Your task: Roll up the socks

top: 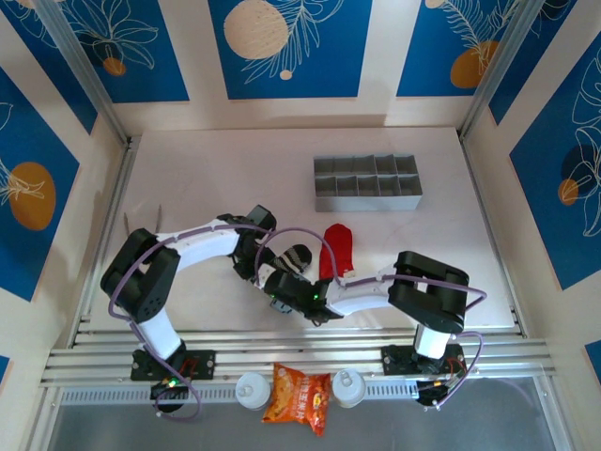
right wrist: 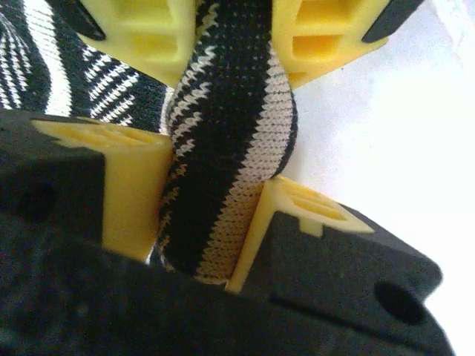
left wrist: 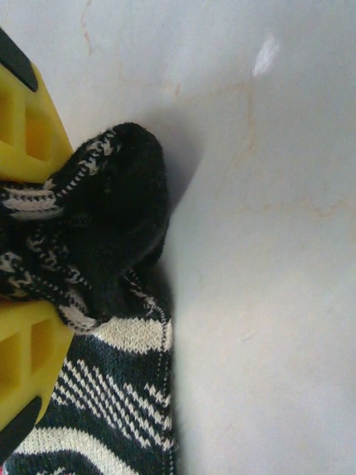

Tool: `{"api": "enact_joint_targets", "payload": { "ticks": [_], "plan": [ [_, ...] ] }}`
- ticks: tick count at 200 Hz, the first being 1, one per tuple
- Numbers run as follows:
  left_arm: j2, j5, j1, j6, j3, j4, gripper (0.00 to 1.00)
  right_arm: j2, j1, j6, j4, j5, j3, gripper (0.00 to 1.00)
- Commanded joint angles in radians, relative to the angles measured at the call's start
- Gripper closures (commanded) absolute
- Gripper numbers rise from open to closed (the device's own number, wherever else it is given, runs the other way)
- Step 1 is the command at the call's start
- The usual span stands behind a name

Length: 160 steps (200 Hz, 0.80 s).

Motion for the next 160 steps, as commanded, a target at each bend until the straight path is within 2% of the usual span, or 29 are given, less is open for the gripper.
{"api": "enact_joint_targets", "payload": {
  "ticks": [1, 7, 36, 61, 128, 160],
  "plan": [
    [-0.02, 0.015, -0.022, -0.043, -0.05, -0.073, 0.64, 0.042, -0.033, 0.1, -0.068, -0.052, 0.0, 0.97],
    [-0.036, 0.01, -0.02, -0.053, -0.054, -0.068, 0.6, 0.038, -0.038, 0.115, -0.071, -0.07, -0.011, 1.0],
    [-0.114, -0.009, 0.002, -0.084, -0.068, -0.029, 0.37, 0.019, -0.062, 0.197, -0.052, -0.199, -0.093, 1.0],
    [-0.154, -0.021, 0.027, -0.073, -0.059, 0.005, 0.28, 0.017, -0.085, 0.262, -0.004, -0.302, -0.161, 1.0],
    [-0.253, -0.064, 0.056, -0.001, -0.065, 0.028, 0.24, 0.035, -0.156, 0.381, 0.073, -0.463, -0.242, 1.0],
    [-0.324, -0.044, 0.055, 0.025, -0.13, 0.031, 0.3, 0.052, -0.215, 0.434, 0.105, -0.552, -0.259, 1.0]
  ]
}}
